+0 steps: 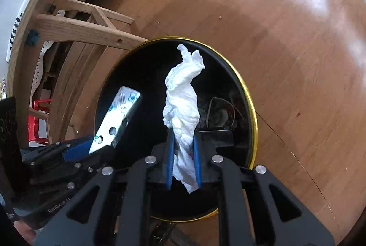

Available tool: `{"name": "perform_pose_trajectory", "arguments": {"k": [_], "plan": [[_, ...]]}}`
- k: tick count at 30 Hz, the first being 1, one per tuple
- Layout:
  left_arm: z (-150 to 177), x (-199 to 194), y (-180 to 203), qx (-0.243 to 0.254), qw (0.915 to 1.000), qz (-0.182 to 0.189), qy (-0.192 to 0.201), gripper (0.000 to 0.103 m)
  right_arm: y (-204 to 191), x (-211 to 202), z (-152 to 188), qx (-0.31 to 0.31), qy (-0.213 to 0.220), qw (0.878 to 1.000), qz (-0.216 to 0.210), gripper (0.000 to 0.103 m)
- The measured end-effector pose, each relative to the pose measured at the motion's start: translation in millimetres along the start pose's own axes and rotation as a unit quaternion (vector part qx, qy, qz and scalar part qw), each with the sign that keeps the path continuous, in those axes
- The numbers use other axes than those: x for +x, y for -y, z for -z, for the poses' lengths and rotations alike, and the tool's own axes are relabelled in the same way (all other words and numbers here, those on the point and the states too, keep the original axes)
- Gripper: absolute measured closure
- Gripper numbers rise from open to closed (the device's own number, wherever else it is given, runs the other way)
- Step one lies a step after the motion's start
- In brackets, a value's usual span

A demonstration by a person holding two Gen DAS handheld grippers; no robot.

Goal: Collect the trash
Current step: 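Carry the blister pack and tissue over the bin and open both tools, then move both tools back over the table toward the blue wrapper and doll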

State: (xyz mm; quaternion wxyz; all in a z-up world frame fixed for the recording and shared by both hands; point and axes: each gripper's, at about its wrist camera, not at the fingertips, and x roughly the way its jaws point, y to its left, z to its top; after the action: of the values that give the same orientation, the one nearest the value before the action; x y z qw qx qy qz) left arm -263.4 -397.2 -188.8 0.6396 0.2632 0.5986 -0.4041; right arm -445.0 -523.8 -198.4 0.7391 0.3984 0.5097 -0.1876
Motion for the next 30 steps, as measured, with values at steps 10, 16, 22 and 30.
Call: {"name": "perform_pose_trajectory", "arguments": {"k": [10, 16, 22, 30], "plan": [[1, 3, -1, -0.003, 0.9998, -0.019, 0.003, 0.049, -7, -13, -6, -0.001, 0.016, 1.0, -0.015, 0.064], [11, -20, 8, 0.003, 0.999, -0.013, 0.044, 0.007, -13, -81, -20, 0.017, 0.122, 0.992, -0.04, 0.007], [38, -143, -18, -0.063, 0.9747, 0.008, 0.214, 0.007, -37, -145, -27, -0.019, 0.239, 0.971, -0.006, 0.007], [96, -233, -176, -0.304, 0.9021, -0.111, 0.285, 0.006, -103, -105, -19, -0.088, 0.202, 0.976, 0.001, 0.007]]}}
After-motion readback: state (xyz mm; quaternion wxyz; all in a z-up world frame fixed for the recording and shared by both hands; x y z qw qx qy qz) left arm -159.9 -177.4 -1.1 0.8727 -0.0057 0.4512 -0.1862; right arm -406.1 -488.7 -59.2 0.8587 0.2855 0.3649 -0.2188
